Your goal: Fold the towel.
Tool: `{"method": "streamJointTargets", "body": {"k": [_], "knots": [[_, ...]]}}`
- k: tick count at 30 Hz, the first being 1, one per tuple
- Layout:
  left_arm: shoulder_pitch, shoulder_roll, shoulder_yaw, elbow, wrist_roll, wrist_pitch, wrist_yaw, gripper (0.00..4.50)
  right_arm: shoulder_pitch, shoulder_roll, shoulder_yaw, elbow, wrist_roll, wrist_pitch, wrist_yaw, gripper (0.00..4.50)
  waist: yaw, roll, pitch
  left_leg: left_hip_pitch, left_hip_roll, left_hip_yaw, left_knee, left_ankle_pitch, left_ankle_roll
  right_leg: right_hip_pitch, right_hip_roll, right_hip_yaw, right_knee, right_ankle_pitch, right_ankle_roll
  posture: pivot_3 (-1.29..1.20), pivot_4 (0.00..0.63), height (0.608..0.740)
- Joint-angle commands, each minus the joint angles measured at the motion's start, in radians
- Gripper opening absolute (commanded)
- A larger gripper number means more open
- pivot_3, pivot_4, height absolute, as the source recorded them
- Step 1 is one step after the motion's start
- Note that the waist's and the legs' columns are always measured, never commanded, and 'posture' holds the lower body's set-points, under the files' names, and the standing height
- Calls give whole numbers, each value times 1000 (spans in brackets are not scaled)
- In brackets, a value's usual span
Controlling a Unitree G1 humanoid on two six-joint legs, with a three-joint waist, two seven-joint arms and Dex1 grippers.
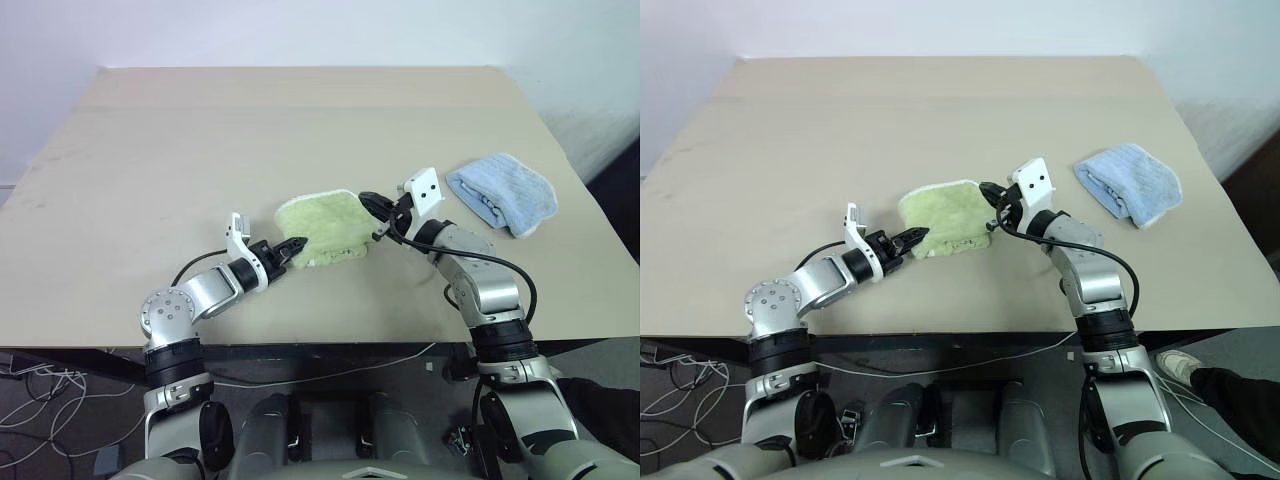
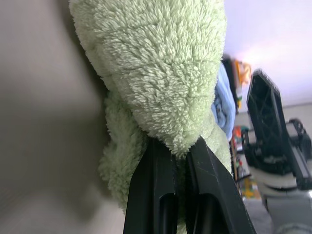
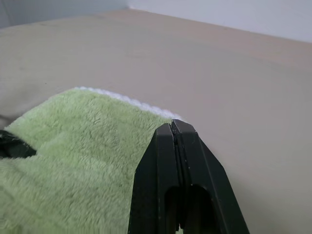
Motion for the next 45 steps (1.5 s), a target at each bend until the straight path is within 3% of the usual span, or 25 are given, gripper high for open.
{"method": "streamJointTargets", "body": {"k": [1, 3, 8, 10, 14, 18, 25, 28, 38, 45], "knots": [[-66, 35, 73, 11, -21, -109, 6, 40, -24, -5, -26, -46, 9, -15, -12, 0, -1, 0, 0, 0, 0, 0, 0, 0, 0, 0, 0, 0, 0, 0, 0, 0, 150, 740], [-80, 46, 79, 21, -27, -130, 4, 40, -25, -6, -28, -46, 10, -15, -14, 0, -4, 0, 0, 0, 1, 0, 0, 0, 0, -1, 1, 0, 0, 0, 0, 0, 150, 740], [-254, 348, 224, 224, 109, -462, -92, 40, -28, -4, -26, -44, 9, -17, -18, 0, -13, -5, 3, -1, 2, 0, 0, 1, -2, -2, 4, 0, 0, 0, 0, 0, 150, 740], [-253, 466, 270, 324, 157, -566, -137, 40, -28, -4, -25, -44, 9, -19, -17, 0, -20, -4, 3, -1, 3, 1, -2, 1, -3, -3, 5, 1, 0, 0, 0, 0, 150, 740], [-191, 566, 340, 437, 182, -650, -182, 40, -24, -4, -24, -46, 11, -19, -17, 0, -19, -4, 3, -1, 2, 2, -4, 1, -2, -2, 4, 0, -5, 0, 0, 0, 150, 740], [-82, 581, 395, 459, 171, -656, -184, 40, -21, -4, -23, -46, 13, -20, -15, 0, -16, -8, 4, -1, 2, 2, -3, 1, -2, -1, 2, 0, -5, 0, 0, 0, 150, 740], [134, 457, 495, 309, 62, -613, -107, 40, -38, -4, -11, -15, 7, -30, 8, 0, -7, -10, 5, -1, 2, 1, -3, -1, -5, -2, -1, 0, -4, 1, 0, 0, 150, 740], [173, 418, 527, 241, 2, -608, -89, 829, -49, -2, -5, 0, 3, -35, 21, 0, -9, -10, 5, -1, 2, 1, -3, -1, -5, -2, -1, 0, -4, 1, 0, 0, 150, 740], [263, 381, 503, 89, -109, -556, -23, 4312, -58, 16, 10, 23, -7, -44, 34, 0, -8, -10, 5, -1, 2, 1, -4, -1, -5, -3, -2, 0, -5, 1, -1, 0, 150, 740], [350, 297, 289, -175, -154, -408, 40, 4426, -54, 17, 6, 10, -3, -36, 28, 0, 0, -10, 5, -1, 2, 0, -4, -2, -5, -2, -2, 1, -5, 2, -2, 0, 150, 740]]}}
